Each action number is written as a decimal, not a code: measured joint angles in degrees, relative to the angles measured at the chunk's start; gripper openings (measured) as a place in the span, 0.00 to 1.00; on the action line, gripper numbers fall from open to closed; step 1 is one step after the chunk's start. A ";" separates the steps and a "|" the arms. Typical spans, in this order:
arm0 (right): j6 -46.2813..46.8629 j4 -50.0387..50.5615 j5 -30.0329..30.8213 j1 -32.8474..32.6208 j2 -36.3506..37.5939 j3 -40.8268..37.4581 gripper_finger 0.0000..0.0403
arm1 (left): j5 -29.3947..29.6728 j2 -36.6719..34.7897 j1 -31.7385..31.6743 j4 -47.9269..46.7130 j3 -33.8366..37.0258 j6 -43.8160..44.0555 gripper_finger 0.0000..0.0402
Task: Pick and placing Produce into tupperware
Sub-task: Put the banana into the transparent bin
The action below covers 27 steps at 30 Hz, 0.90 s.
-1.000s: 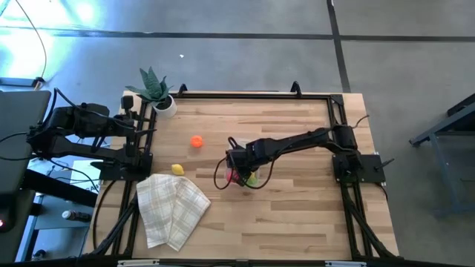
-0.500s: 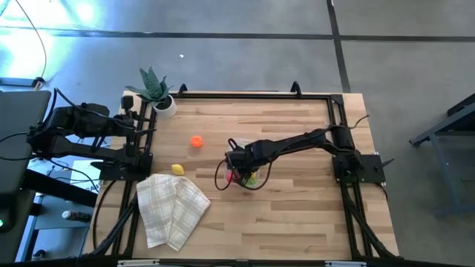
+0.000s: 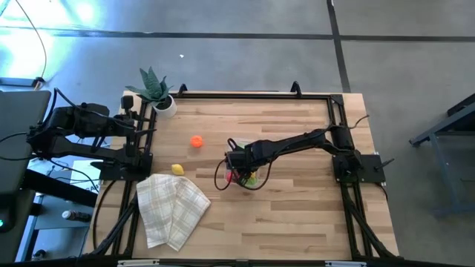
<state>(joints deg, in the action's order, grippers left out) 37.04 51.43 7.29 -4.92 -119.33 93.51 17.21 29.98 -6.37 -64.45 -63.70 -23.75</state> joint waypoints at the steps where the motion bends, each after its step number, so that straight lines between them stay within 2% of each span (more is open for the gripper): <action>1: -0.11 -0.01 0.00 0.01 0.00 0.00 0.39 | 0.00 0.00 0.00 0.00 0.00 0.02 0.28; 7: -1.03 -0.41 0.02 0.01 0.00 0.00 0.43 | 0.00 0.00 0.02 0.01 0.00 0.01 0.28; 27: -0.86 -1.32 0.02 -0.01 0.00 0.00 0.43 | 0.00 0.00 0.00 0.02 0.00 0.00 0.28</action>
<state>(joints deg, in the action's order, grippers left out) 36.18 50.11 7.31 -4.93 -119.33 93.51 17.21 29.98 -6.37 -64.43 -63.70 -23.75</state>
